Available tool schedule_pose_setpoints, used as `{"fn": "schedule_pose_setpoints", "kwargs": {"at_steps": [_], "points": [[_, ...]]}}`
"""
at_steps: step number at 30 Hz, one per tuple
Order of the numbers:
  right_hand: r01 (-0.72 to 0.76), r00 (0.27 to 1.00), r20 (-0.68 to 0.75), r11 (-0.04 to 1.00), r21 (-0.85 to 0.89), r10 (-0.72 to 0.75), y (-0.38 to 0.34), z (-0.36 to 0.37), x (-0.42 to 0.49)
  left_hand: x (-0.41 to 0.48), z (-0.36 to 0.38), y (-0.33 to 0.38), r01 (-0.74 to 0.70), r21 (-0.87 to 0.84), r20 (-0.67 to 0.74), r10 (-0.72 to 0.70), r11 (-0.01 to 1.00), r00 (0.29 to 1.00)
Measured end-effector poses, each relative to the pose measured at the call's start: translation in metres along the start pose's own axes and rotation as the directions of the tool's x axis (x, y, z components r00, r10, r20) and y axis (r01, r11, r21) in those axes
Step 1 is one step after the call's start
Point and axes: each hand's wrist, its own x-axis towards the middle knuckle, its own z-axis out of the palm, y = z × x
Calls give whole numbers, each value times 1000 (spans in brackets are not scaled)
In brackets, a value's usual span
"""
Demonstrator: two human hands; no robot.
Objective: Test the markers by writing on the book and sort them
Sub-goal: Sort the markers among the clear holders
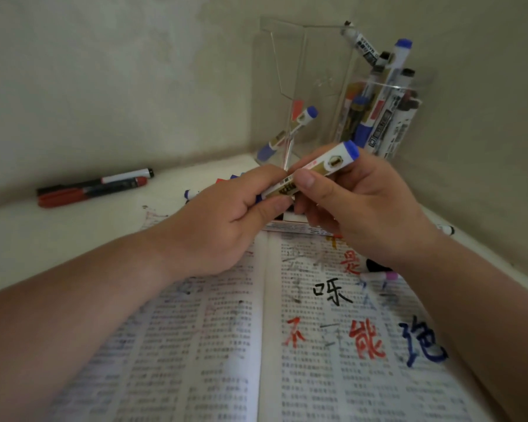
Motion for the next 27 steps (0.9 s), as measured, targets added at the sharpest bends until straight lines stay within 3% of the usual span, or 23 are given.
{"fn": "schedule_pose_setpoints", "kwargs": {"at_steps": [6, 11, 15, 17, 21, 27], "points": [[-34, 998, -48, 999, -20, 33, -6, 3, -1, 0, 1, 5, 34, -20, -18, -34, 999, 999], [-54, 996, -76, 999, -4, 54, -20, 7, -3, -2, -2, 8, 91, -142, 0, -92, 986, 996], [-95, 933, -347, 995, 13, 94, -50, -5, -2, -9, -8, 2, 176, -259, 159, -138, 950, 978], [-70, 901, -425, 996, 61, 89, -65, -11, -15, -13, -10, 1, 148, -148, 209, -115, 978, 971], [-148, 891, -411, 979, 142, 194, -66, 18, -77, -15, -12, 1, 101, 107, 297, -129, 989, 946], [-293, 906, -225, 916, 273, 357, -50, 40, -128, -15, -12, 15, 28, 343, 518, -215, 939, 828]]}}
